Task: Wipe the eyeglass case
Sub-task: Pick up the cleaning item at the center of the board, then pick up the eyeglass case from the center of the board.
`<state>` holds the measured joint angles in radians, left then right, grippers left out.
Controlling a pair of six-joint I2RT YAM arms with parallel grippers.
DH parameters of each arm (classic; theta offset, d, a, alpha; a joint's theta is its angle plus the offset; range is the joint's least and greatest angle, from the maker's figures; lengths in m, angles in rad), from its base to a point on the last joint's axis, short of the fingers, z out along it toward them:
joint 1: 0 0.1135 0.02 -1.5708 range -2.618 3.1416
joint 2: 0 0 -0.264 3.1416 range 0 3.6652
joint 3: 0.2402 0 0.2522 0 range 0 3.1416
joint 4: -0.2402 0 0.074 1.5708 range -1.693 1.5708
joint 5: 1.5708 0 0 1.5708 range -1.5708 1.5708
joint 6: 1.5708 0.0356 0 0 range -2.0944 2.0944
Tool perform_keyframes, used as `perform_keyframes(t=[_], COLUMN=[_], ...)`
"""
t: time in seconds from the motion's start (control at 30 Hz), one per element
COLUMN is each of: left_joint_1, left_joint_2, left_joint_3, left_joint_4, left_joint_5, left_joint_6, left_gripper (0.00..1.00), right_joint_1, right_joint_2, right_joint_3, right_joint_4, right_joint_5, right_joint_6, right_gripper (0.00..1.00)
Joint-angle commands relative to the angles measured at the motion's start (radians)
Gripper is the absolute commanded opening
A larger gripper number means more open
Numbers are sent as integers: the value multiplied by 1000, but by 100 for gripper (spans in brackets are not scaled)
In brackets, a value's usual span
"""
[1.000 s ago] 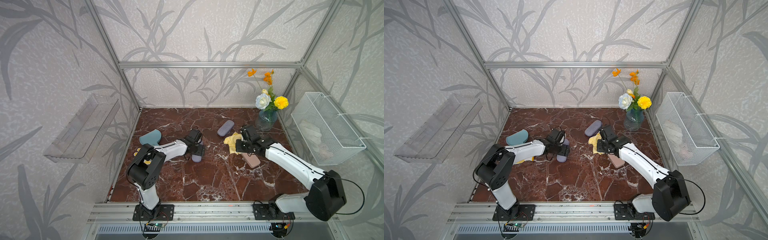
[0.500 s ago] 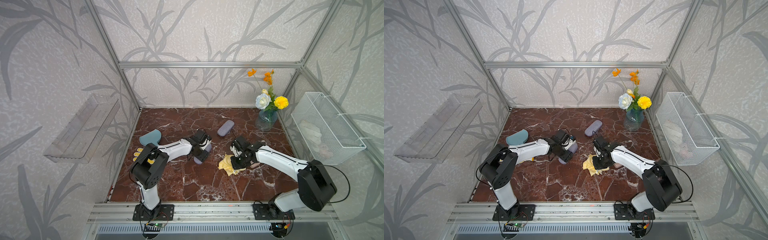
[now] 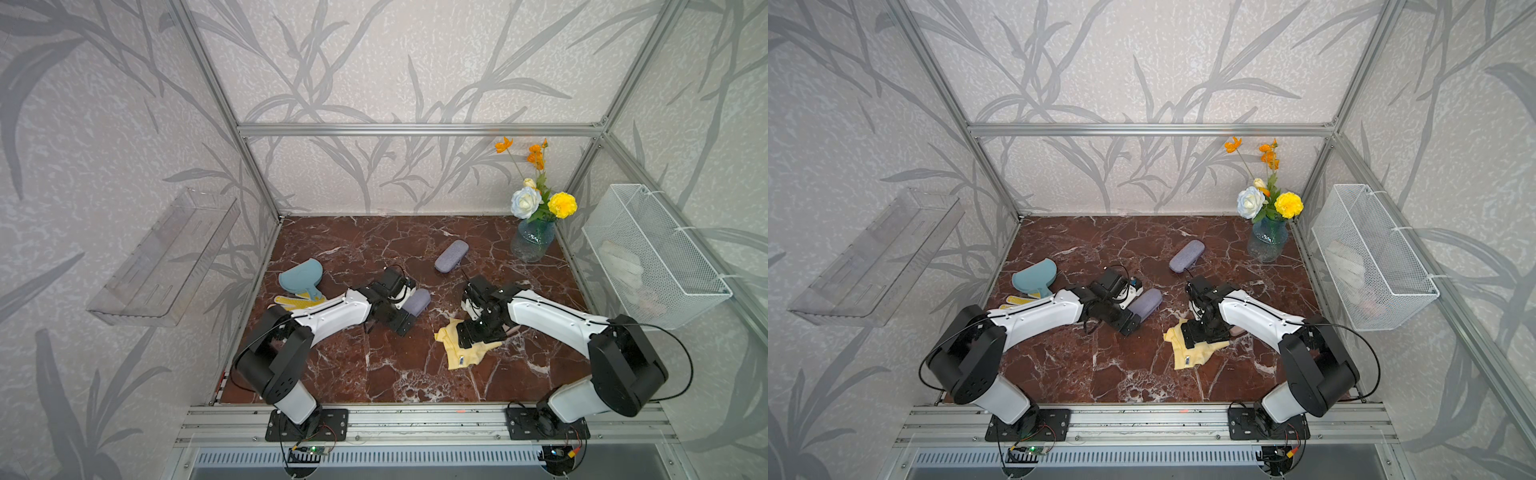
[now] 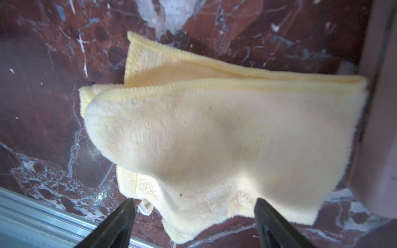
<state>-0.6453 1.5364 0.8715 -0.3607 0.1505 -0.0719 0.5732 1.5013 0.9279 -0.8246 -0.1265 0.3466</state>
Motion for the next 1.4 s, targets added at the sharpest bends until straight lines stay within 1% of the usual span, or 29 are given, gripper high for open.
perform_keyframes(t=[0.0,0.1,0.17,0.27,0.33,0.43,0.53,0.6,0.7,0.83,0.93,0.97,1.03,1.1,1.13,1.2,1.37], left_joint_1=[-4,-19,-24,-30,-41,-55,-61,-63,-62,-63,-63,-63,-62,-62,-62,-62,-67], left_joint_2=[-44,-46,-44,-41,-44,-45,-45,-41,-33,-5,20,31,51,69,73,71,23], left_joint_3=[-86,-126,-150,-197,-227,-259,-294,-318,-336,-332,-320,-318,-314,-305,-300,-307,-356], left_joint_4=[151,211,246,327,383,433,483,538,599,646,666,675,681,667,657,657,699], left_joint_5=[-34,-51,-67,-78,-93,-142,-169,-173,-195,-193,-162,-149,-123,-86,-75,-73,-58], left_joint_6=[-123,-117,-113,-104,-86,-56,-28,1,23,46,59,63,68,82,87,92,100], left_gripper=[95,95,94,91,89,89,87,83,84,87,86,85,78,66,62,60,56], right_joint_1=[1,13,31,48,67,91,94,95,94,95,95,94,94,96,95,95,94], right_joint_2=[37,80,100,144,173,200,200,196,177,179,189,192,190,185,180,163,102], right_joint_3=[43,58,60,66,72,65,41,28,22,26,30,30,34,38,41,55,107], right_joint_4=[-43,-7,7,32,42,56,79,92,101,105,107,108,110,110,112,107,56], right_joint_5=[84,68,80,81,96,126,148,155,153,140,127,126,125,119,113,99,92], right_joint_6=[11,25,39,62,83,120,144,147,143,133,131,132,133,133,131,123,113], right_gripper=[94,95,94,90,84,70,50,38,28,23,22,21,20,17,15,10,5])
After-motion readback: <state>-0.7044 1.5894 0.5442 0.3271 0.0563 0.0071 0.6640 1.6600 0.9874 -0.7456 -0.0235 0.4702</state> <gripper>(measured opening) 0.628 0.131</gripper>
